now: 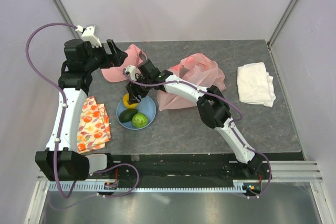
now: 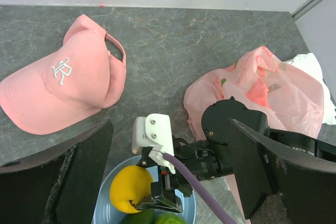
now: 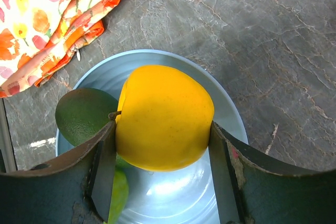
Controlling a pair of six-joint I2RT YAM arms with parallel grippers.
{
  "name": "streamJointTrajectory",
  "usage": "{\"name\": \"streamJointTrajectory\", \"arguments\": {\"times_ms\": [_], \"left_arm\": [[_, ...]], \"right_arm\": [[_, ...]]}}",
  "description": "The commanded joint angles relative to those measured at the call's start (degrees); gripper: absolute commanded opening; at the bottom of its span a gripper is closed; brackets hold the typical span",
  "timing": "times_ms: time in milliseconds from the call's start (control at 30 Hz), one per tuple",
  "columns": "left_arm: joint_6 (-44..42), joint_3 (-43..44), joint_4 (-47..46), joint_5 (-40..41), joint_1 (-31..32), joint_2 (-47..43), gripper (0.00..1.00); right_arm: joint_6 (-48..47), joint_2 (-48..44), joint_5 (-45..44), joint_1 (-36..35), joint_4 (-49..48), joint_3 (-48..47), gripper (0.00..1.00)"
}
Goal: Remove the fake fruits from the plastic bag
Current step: Place the fake fruit on the plate, then adjust the plastic bag at the center of the board.
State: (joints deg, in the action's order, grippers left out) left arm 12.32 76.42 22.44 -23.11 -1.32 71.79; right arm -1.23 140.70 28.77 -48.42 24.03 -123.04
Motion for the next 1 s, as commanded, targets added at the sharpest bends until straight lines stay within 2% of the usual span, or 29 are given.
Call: {"name": "streamJointTrajectory", "arguments": {"times_ms": [0,33,133,267,433,567,667,800,900,967], "left_arm": [[1.75,0.13,-2.05,-2.02,-0.17,0.10,0.96],[1.92,0.13,-2.13,-2.02,-0.17,0.11,0.96],[2.45,0.04,-2.31,-2.20,-0.17,0.02,0.96],[3.15,0.39,-2.92,-2.11,-0.17,-0.16,0.96],[4.82,2.24,-4.24,-3.43,-0.17,-0.25,0.96],[5.96,3.82,-5.21,-3.87,-0.17,-0.60,0.96],[5.88,4.96,-5.30,-3.87,-0.08,-0.42,0.96],[6.05,4.18,-4.77,-4.48,-0.17,0.19,0.96],[6.23,2.42,-3.98,-8.86,0.35,0.28,0.97],[3.52,1.54,-2.41,-11.15,2.71,0.19,0.98]], "right_arm": [[0.88,-0.26,1.99,-0.27,-0.92,-0.88,0.59],[0.88,-0.25,1.90,-0.27,-0.92,-0.80,0.60],[1.23,-0.43,0.85,-0.27,-0.74,-0.36,0.73],[4.22,-1.57,1.10,-0.27,-1.00,0.00,0.98],[4.75,-7.71,1.28,0.70,0.13,1.31,0.98],[3.61,-13.95,2.95,3.68,6.88,2.02,0.98],[2.12,-19.84,7.16,6.93,11.20,3.94,0.98],[1.94,-30.02,14.64,12.29,11.74,7.11,0.98],[2.20,-35.82,12.89,15.36,11.65,8.95,0.98],[1.94,-38.30,7.73,16.60,11.74,10.71,0.98]]}}
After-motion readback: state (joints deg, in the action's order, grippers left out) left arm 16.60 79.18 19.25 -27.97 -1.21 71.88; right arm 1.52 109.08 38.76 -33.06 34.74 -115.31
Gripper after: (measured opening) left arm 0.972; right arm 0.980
